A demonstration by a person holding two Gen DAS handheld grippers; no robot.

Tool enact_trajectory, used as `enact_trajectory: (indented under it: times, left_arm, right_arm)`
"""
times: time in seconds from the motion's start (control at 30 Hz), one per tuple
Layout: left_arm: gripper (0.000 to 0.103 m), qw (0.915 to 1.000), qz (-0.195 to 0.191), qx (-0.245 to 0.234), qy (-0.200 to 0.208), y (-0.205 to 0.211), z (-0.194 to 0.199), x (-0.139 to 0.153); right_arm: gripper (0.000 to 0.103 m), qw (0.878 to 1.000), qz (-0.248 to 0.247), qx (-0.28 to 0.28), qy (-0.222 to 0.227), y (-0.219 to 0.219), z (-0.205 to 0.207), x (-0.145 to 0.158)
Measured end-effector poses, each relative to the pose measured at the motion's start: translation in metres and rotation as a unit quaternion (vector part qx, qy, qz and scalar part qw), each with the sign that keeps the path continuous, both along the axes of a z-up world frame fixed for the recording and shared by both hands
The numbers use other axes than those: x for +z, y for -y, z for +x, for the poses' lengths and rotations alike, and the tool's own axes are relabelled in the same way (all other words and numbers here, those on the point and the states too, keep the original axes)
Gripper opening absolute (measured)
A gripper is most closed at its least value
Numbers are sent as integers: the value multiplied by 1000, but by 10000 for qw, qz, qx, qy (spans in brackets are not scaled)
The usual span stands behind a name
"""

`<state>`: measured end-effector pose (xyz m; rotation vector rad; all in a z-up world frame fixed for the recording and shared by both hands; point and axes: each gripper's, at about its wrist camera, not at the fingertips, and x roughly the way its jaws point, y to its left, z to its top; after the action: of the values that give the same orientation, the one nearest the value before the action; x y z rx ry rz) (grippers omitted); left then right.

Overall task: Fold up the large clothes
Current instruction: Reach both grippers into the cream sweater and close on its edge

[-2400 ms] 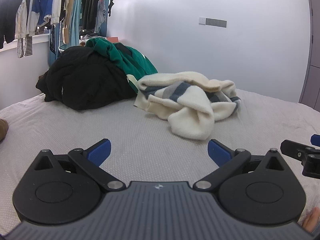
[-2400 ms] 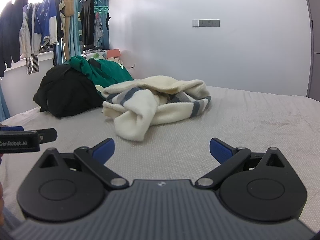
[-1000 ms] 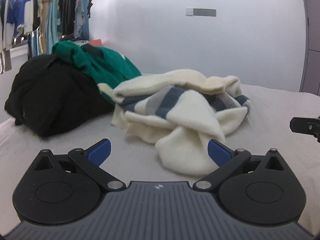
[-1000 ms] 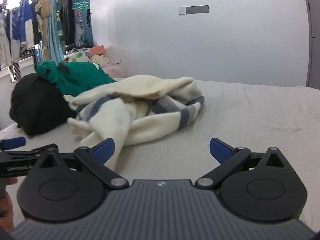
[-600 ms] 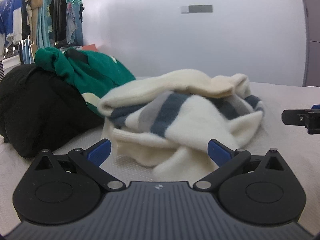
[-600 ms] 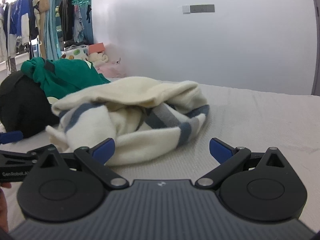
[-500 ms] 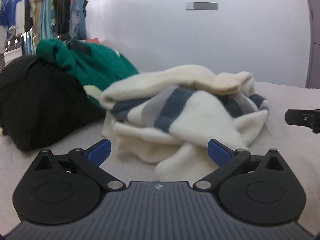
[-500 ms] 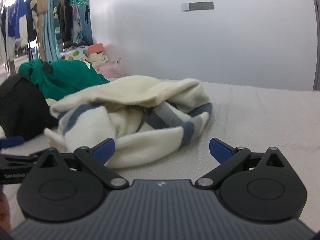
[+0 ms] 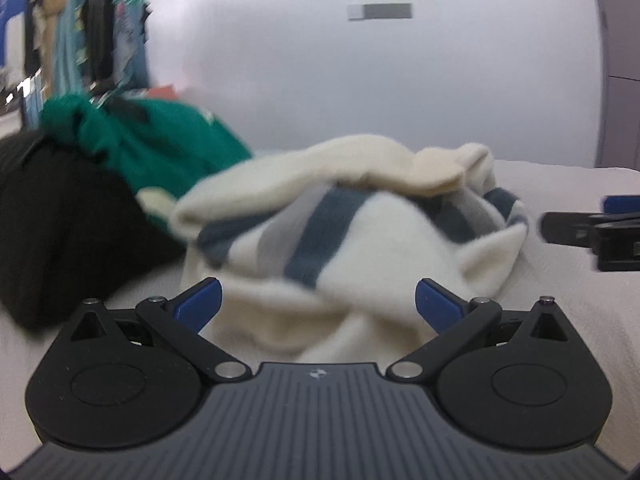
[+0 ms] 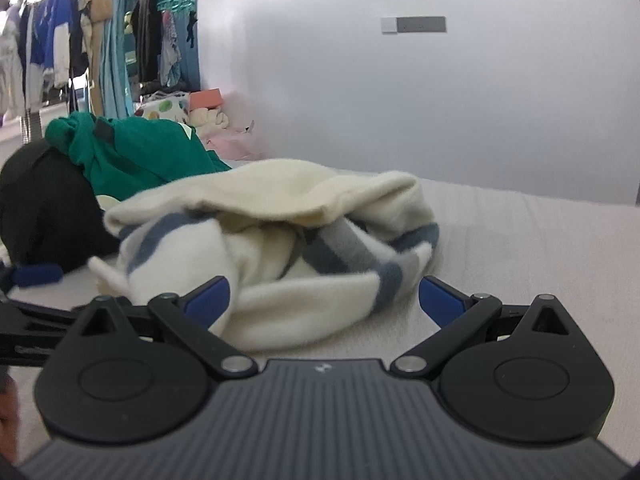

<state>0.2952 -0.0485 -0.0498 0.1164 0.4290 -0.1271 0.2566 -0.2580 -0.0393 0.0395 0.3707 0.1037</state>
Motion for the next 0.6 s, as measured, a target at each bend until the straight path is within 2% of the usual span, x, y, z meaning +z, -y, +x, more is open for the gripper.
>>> enact_trajectory:
  times: [0.1,0.17,0.33,0.47,0.53,0.6]
  left_arm:
    - [103,9999,-42,-67,80,3,27,7]
    - [103,9998,56,-131,168,9,48,10]
    - [100,9988,319,-350,124,26,102,10]
    - [92,9982,480,-369,5,34,138,-1]
    - [88,9987,407,-314,32,33,151,-2]
    - [73,9992,328,-194,109,31,162,0]
  right_arm:
    - [92,9999,-81,74,54,-3,26,-1]
    - [77,9998,-167,85,31,-5,48,-5]
    - [58,9997,-211,112,-93,-17,100,-16]
    - [47,9993,-297,80,-212,-28,136,-26]
    - [47,9996,-209,49,-191,-32,153,-29]
    - [47,9999,-18,51,-87,-31,165,-28]
